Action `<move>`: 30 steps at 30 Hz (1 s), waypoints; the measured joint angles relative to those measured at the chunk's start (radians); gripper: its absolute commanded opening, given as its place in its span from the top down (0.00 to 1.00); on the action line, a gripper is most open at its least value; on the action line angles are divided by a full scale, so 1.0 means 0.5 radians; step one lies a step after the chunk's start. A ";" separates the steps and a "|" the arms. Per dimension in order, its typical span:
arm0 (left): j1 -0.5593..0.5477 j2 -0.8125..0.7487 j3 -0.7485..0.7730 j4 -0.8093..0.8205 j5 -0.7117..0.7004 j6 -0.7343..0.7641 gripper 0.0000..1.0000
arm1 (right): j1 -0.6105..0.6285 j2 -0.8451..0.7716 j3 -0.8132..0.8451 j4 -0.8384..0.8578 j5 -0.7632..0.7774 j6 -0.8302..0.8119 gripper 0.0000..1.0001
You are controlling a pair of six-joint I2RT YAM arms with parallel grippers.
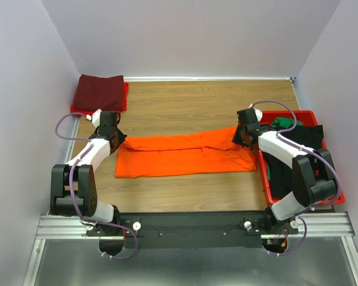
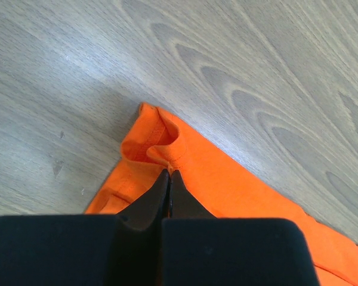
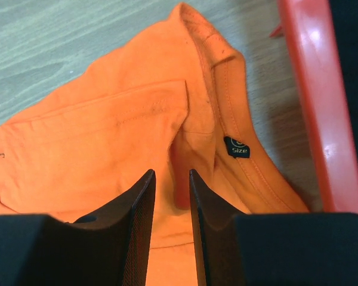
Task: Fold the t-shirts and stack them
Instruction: Fold the tshirt
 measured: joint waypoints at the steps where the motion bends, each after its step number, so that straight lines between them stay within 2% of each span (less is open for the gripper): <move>1: 0.000 0.000 0.000 0.000 0.001 0.000 1.00 | 0.000 0.010 0.000 0.001 -0.010 0.001 0.64; 5: 0.000 0.000 0.000 0.000 0.004 -0.001 1.00 | 0.000 0.042 0.000 0.000 -0.023 0.002 0.68; 12: 0.000 0.000 0.002 0.006 0.026 -0.004 1.00 | 0.000 0.103 0.047 -0.010 -0.062 0.008 0.99; 15: 0.000 0.021 0.046 -0.001 0.037 -0.014 1.00 | 0.000 0.132 0.144 -0.024 -0.063 0.001 1.00; 23: 0.001 0.204 0.347 0.021 0.037 -0.054 1.00 | -0.004 0.334 0.742 -0.020 -0.021 -0.090 1.00; 30: 0.004 0.415 0.520 0.057 0.036 -0.062 1.00 | -0.050 0.558 1.087 -0.002 0.017 -0.187 1.00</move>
